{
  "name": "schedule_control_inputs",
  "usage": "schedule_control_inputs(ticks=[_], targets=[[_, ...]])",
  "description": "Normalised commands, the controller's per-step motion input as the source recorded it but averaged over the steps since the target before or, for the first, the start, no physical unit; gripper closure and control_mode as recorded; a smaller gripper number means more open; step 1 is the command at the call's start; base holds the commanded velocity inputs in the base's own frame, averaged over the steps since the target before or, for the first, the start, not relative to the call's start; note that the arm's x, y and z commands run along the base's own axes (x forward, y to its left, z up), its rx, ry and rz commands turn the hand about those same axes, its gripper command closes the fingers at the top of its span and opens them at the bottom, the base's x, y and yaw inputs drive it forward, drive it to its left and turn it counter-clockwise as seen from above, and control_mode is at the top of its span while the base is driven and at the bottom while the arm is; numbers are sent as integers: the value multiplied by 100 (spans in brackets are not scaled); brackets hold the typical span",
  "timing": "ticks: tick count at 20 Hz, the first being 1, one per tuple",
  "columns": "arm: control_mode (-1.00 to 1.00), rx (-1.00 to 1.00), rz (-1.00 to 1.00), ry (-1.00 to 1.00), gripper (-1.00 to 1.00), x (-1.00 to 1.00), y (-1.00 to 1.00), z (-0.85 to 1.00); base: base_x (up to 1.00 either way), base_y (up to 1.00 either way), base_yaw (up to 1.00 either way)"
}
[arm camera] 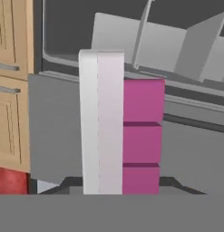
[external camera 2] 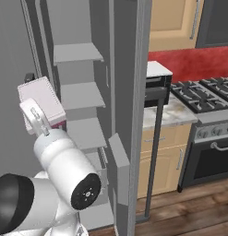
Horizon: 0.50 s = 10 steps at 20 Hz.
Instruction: The ice cube tray has been filled with water. Take the tray and place it in the freezer to make ice. Close the freezer door after placing the tray.
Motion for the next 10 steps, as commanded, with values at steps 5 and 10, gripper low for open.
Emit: schedule_control_inputs(ticks=[5, 10], targets=[[-100, 0, -16, 0, 100, -12, -6, 9, 0, 0, 0], [-100, 0, -20, 0, 100, -4, 0, 7, 0, 0, 0]])
